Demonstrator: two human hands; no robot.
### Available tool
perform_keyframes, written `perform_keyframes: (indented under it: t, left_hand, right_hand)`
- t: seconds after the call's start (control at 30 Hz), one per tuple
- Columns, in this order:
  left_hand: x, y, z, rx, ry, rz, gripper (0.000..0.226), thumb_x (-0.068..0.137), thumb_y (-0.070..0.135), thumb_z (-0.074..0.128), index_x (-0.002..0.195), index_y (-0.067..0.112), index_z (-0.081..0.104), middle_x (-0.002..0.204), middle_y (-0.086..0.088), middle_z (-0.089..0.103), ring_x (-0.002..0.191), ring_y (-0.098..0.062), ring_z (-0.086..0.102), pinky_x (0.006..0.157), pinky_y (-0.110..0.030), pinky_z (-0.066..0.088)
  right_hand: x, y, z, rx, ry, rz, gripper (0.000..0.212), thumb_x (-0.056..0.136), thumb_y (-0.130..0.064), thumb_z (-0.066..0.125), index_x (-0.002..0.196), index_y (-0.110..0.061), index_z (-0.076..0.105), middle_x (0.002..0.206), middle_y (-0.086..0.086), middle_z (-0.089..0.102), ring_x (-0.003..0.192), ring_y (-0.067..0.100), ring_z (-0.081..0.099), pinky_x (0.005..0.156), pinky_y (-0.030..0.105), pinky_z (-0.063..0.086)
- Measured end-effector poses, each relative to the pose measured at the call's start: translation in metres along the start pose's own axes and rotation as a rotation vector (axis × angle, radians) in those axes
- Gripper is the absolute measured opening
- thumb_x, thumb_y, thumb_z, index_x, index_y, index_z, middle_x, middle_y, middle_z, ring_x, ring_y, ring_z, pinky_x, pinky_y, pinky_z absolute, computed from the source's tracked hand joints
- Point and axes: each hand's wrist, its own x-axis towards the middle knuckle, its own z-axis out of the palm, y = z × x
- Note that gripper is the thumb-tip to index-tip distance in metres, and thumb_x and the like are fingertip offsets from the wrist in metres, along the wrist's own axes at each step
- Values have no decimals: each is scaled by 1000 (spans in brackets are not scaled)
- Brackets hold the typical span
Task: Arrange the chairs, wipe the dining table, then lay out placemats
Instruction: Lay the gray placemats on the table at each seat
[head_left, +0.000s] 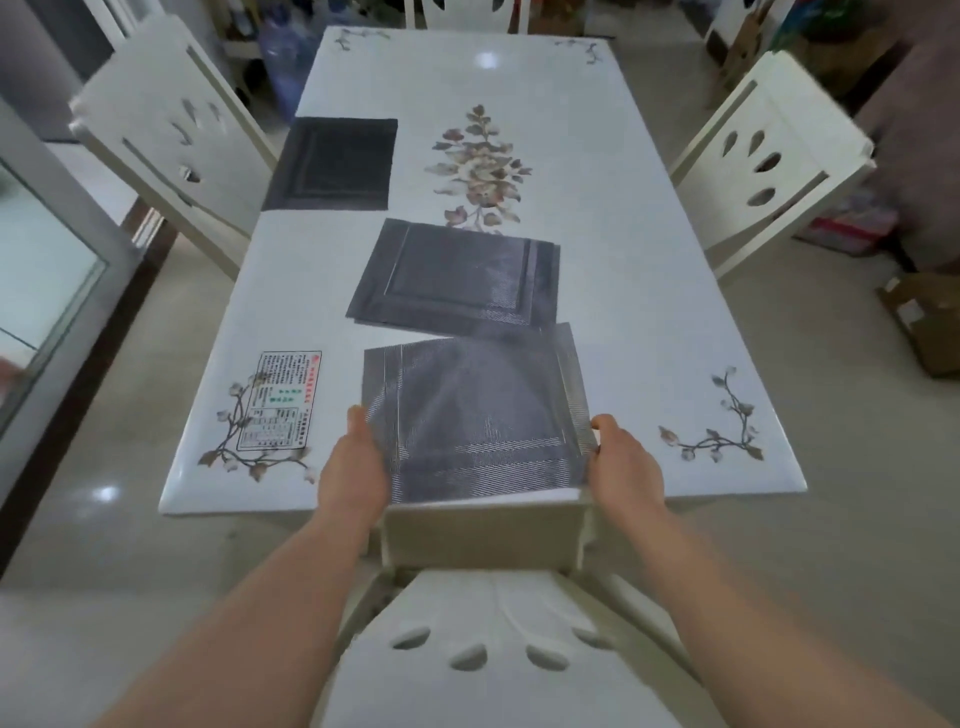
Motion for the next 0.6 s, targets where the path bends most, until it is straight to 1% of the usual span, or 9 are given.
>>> perform_keyframes:
  t: [0.07, 0.17, 0.23, 0.3, 0.37, 0.47, 0.53, 0.6]
  left_hand:
    - [-1, -1, 3, -39, 1, -36, 46, 89, -8, 35, 134, 4, 28, 102, -19, 60, 80, -29, 49, 67, -38, 36]
    - [2, -4, 7, -31, -7, -39, 27, 87, -10, 37, 111, 2, 42, 104, -19, 59, 87, -33, 54, 67, -39, 37]
    - [4, -5, 9, -19, -8, -24, 27, 85, -11, 37, 106, 2, 46, 104, -19, 56, 87, -33, 53, 67, -39, 39]
    - [5, -7, 10, -4, -8, -3, 31, 83, -11, 38, 109, 3, 48, 103, -19, 53, 81, -29, 48, 66, -40, 39]
    - [5, -8, 11, 14, -12, 8, 37, 83, -11, 38, 114, 6, 47, 99, -15, 49, 79, -28, 46, 66, -40, 40]
    - [5, -10, 12, 53, -26, 18, 46, 83, -10, 39, 124, 12, 42, 93, -10, 40, 81, -27, 43, 68, -40, 39]
    - [5, -9, 13, 86, -41, 25, 50, 83, -9, 40, 128, 13, 39, 93, -9, 39, 82, -27, 43, 69, -41, 40]
    - [5, -9, 13, 150, -53, 32, 52, 83, -9, 41, 129, 14, 35, 95, -10, 42, 86, -29, 47, 75, -44, 43]
  right_hand:
    - [-1, 3, 0, 3, -17, -9, 34, 89, -5, 39, 122, -16, 44, 105, 10, 63, 91, 31, 59, 66, 33, 35]
    - [-1, 7, 0, -18, -33, -33, 35, 89, -6, 44, 123, -14, 44, 105, 10, 63, 94, 31, 60, 70, 35, 37]
    - [-2, 10, 0, -51, -34, -48, 34, 88, -6, 45, 121, -13, 43, 103, 9, 64, 93, 30, 60, 72, 37, 37]
    - [-4, 11, 1, -59, -37, -49, 32, 88, -6, 47, 119, -13, 44, 100, 8, 65, 91, 30, 61, 73, 37, 40]
    - [-7, 12, 2, -73, -34, -55, 30, 88, -6, 48, 117, -13, 44, 98, 8, 65, 89, 31, 61, 72, 37, 41]
    - [-10, 10, 1, -122, -3, -77, 27, 88, -5, 47, 114, -12, 45, 95, 8, 64, 85, 31, 60, 67, 36, 37]
    - [-12, 9, 1, -161, 10, -93, 26, 88, -4, 44, 113, -11, 46, 94, 8, 62, 83, 30, 59, 65, 35, 35]
    - [-13, 8, 1, -203, 4, -104, 25, 88, -4, 43, 112, -10, 46, 95, 8, 61, 84, 30, 58, 65, 35, 34]
